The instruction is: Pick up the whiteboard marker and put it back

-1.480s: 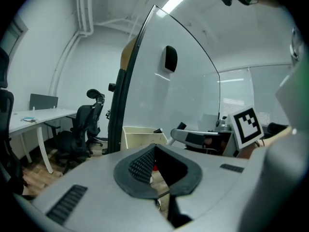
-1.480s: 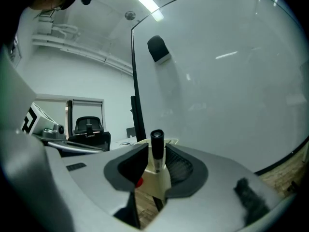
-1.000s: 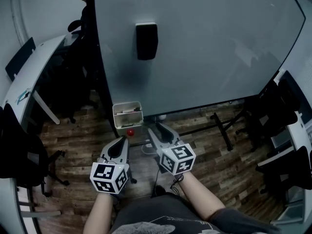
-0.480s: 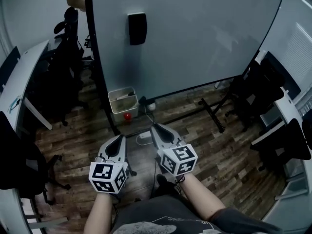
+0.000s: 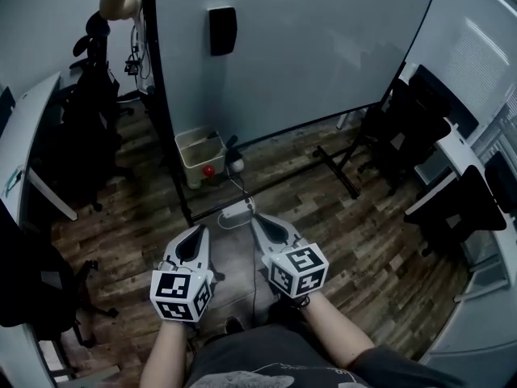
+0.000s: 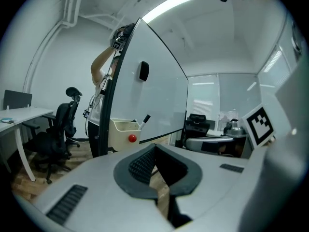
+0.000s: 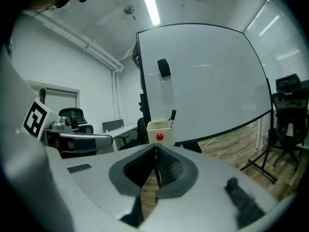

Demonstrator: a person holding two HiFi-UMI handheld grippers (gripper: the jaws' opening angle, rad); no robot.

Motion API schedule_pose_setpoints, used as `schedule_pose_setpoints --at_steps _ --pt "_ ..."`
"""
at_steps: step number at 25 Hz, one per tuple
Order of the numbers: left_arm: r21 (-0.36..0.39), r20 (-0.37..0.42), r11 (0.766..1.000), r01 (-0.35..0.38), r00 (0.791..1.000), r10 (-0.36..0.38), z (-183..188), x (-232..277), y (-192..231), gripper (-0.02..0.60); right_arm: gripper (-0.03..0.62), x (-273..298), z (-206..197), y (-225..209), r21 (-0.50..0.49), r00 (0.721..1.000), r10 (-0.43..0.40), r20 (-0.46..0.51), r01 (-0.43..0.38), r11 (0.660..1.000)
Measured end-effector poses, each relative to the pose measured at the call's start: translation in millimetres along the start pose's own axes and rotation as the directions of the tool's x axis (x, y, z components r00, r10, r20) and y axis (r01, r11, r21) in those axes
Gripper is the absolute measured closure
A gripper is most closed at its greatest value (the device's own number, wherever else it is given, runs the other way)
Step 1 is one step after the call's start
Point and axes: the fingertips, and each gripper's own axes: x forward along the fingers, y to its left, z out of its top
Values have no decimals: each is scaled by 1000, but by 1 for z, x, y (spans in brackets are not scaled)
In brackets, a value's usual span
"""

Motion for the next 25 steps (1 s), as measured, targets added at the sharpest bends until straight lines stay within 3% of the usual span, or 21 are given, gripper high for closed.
schedule_pose_setpoints --at_steps 10,20,25 --pt "-36 4 999 -34 999 34 -4 -16 -33 568 571 -29 0 7 -43 998 68 -10 -68 997" --pt "-43 11 997 -69 998 69 -7 -26 -98 568 572 -84 -9 -3 -80 983 178 -39 -181 980" --pt "-35 8 996 -76 997 76 -12 -32 -139 568 572 -118 -15 -16 -87 979 196 -62 -201 976"
